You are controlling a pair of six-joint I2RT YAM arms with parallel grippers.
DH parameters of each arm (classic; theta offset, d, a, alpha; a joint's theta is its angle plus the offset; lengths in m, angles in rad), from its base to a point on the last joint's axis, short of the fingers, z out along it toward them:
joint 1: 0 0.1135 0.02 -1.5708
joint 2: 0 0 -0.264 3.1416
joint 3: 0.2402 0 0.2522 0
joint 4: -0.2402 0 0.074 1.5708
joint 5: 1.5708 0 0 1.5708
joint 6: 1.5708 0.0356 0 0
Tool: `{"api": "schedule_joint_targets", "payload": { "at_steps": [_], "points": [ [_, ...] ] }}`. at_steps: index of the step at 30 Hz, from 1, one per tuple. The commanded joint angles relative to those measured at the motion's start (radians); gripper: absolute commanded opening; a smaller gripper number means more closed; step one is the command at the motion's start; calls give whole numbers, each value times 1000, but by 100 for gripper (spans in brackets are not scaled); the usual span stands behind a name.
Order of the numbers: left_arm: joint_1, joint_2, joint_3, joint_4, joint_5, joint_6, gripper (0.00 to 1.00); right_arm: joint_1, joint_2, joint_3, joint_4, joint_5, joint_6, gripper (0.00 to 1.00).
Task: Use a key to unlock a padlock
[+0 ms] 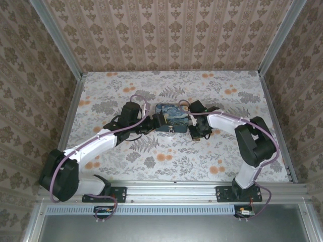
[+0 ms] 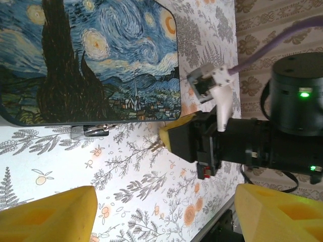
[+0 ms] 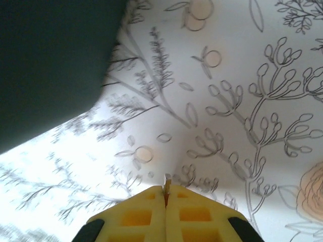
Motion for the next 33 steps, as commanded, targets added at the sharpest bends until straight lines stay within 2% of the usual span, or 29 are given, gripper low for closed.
{"api": "schedule_joint_targets", "payload": {
  "at_steps": [1,4,7,9,12,15,20,28,30,33],
  "points": [
    [-2,-20,57,-43,38,58,75,-9,-113,-8,-13,-127,-19,6],
    [10,4,90,-57,131,96,74,-16,-205,-19,8,-293,-46,5],
    [37,10,48,49,227,46,68,-20,-270,-19,18,-470,-62,5],
    [42,14,39,79,259,42,65,-18,-306,-25,47,-615,-75,5],
    [16,21,39,124,287,34,61,-17,-383,-84,201,-808,-23,6],
    [-10,25,15,232,309,-17,57,-10,-406,-102,273,-912,20,6],
    [-31,46,-9,315,324,-59,51,-1,-420,-115,324,-1007,33,6],
    [-17,19,-54,409,342,-123,46,-1,-384,-102,297,-1045,-16,7],
    [-17,7,-63,424,349,-137,46,-2,-377,-94,294,-988,-11,6],
    [-17,-37,-68,355,342,-99,46,-26,-331,-56,274,-857,57,7]
  ]
}}
